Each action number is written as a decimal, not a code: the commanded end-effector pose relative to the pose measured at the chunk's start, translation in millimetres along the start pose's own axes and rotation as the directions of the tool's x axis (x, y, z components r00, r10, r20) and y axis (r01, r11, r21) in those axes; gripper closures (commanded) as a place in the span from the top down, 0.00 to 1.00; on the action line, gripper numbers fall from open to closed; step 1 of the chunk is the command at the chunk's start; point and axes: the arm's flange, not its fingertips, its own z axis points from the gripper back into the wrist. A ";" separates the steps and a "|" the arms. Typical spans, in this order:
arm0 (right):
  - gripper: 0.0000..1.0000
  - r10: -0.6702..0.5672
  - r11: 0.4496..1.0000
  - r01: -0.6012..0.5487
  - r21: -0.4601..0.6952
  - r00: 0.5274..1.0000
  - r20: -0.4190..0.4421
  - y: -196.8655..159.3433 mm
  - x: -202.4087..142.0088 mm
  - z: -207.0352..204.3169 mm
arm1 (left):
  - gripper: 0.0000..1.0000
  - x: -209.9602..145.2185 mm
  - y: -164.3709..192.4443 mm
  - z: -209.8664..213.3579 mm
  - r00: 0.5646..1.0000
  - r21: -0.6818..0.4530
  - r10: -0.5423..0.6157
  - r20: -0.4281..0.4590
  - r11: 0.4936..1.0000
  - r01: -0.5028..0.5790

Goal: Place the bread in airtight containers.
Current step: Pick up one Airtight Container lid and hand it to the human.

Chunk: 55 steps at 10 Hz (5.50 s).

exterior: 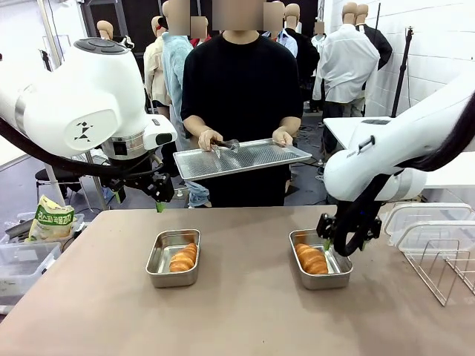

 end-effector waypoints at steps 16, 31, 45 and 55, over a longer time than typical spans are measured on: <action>1.00 0.103 0.976 -0.174 0.131 0.900 0.424 -17.3 -80.7 189.6 | 1.00 2.3 0.3 1.8 1.000 0.001 -0.002 -0.006 1.000 0.002; 1.00 0.835 0.549 -0.836 -0.017 0.546 0.070 -158.3 -63.6 201.0 | 1.00 2.3 0.3 1.8 1.000 0.001 -0.002 -0.006 1.000 0.002; 1.00 0.990 -0.084 -0.982 0.169 -0.063 0.124 -204.1 -62.4 181.5 | 1.00 2.3 0.3 1.8 1.000 0.001 -0.002 -0.006 1.000 0.002; 1.00 0.991 -0.074 -0.982 0.174 -0.052 0.127 -208.6 -65.2 169.3 | 1.00 2.3 0.3 1.8 1.000 0.001 -0.002 -0.006 1.000 0.002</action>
